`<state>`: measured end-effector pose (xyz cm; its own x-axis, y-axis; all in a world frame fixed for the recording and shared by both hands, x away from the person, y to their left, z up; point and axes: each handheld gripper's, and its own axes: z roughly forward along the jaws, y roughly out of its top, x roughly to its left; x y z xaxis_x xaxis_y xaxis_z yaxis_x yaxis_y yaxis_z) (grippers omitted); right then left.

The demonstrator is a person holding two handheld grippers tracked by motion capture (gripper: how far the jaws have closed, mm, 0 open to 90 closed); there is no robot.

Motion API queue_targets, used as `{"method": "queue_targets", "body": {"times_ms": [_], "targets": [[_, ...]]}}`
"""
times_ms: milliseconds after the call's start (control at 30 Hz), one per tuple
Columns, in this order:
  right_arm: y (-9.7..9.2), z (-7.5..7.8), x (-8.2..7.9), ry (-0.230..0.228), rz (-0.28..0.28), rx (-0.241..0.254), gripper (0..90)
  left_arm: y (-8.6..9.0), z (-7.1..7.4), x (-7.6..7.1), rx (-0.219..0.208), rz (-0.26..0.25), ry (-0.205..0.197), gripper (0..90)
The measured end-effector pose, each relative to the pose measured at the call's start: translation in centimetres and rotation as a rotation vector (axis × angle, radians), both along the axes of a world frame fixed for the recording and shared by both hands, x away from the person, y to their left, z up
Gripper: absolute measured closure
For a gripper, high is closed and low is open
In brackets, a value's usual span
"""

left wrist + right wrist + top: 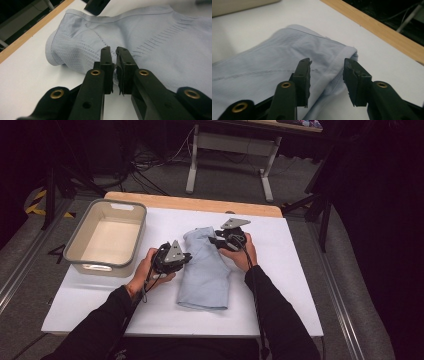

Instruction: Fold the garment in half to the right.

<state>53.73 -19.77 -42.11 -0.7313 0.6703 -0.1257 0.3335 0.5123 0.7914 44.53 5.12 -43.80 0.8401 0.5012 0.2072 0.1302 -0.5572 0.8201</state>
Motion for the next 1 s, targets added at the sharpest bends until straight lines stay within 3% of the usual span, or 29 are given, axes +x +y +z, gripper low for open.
{"method": "queue_targets", "body": {"times_ms": [133, 233, 300, 433, 533, 667, 800, 867, 1000], "targets": [[0.4, -1.6, 2.1, 0.088, -0.028, 0.012, 51.3, -0.2, -0.8, 0.6, 0.008, 0.003, 0.039, 81.0], [0.4, -2.6, 3.0, 0.147, -0.041, 0.041, 57.4, -0.3, -1.4, 0.8, 0.049, -0.003, 0.052, 83.5], [0.7, -3.0, 3.3, 0.151, -0.051, 0.024, 63.4, -0.5, -1.7, 0.9, 0.078, -0.007, 0.056, 86.5], [1.3, -3.0, 3.1, 0.142, -0.036, -0.004, 82.9, -0.4, -2.0, 1.0, 0.085, 0.001, 0.072, 89.1], [1.5, -2.8, 2.8, 0.121, -0.051, -0.033, 87.7, -0.3, -2.0, 1.0, 0.088, 0.006, 0.073, 89.4], [0.8, -2.0, 2.2, 0.061, -0.11, -0.002, 88.2, 0.0, -1.5, 0.8, 0.062, 0.024, 0.037, 89.4], [0.1, -1.2, 1.7, 0.048, -0.137, 0.054, 86.8, 0.1, -0.2, -0.1, -0.018, 0.0, -0.008, 89.6], [0.0, -1.2, 1.7, 0.036, -0.144, 0.039, 85.4, -0.2, 0.2, -0.6, -0.023, -0.023, -0.027, 89.6], [0.0, -1.3, 1.8, 0.01, -0.178, 0.001, 77.0, -0.8, 0.2, -1.3, -0.009, -0.051, -0.024, 88.0]]}}
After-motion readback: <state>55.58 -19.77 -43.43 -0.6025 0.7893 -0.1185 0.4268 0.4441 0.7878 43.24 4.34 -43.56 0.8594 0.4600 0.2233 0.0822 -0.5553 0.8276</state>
